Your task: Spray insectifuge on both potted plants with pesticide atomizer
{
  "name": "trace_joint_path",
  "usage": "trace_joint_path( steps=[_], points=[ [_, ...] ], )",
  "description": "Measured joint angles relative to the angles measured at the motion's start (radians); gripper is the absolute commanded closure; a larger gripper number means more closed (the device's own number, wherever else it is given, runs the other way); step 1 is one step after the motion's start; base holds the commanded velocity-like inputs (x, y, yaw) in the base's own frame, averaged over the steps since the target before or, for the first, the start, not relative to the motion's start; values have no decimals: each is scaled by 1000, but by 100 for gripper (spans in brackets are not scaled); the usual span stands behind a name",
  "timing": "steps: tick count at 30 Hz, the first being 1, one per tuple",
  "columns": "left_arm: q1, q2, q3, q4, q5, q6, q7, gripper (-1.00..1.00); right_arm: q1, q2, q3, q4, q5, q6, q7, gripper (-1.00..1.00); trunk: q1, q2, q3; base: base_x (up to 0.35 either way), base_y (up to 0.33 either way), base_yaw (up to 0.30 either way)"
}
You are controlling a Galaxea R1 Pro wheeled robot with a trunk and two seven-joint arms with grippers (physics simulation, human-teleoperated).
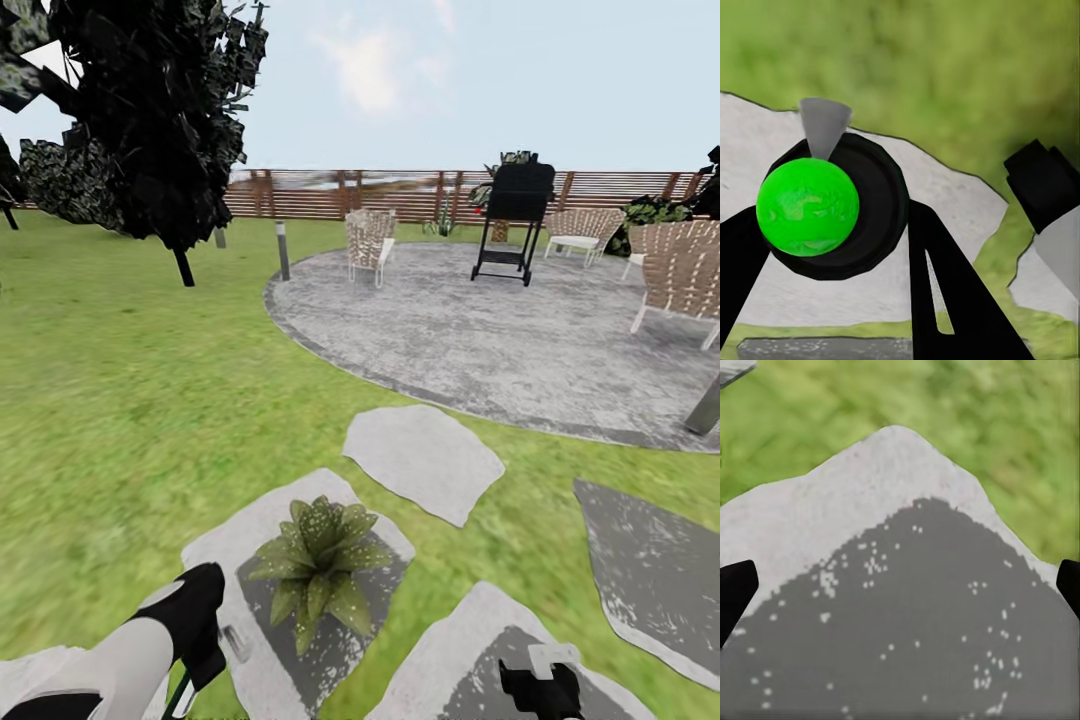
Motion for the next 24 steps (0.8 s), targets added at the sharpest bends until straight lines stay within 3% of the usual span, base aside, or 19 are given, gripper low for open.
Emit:
trace_joint_path(
  steps=[11,24],
  points=[
    [0,-1,4,-11,16,2,1,100,0,0,0,1,0,1,0,-100,0,0,0,-2,-1,251],
    [-1,-3,4,-50,18,9,15,100,0,0,0,1,0,1,0,-100,0,0,0,42,-28,18]
  ],
)
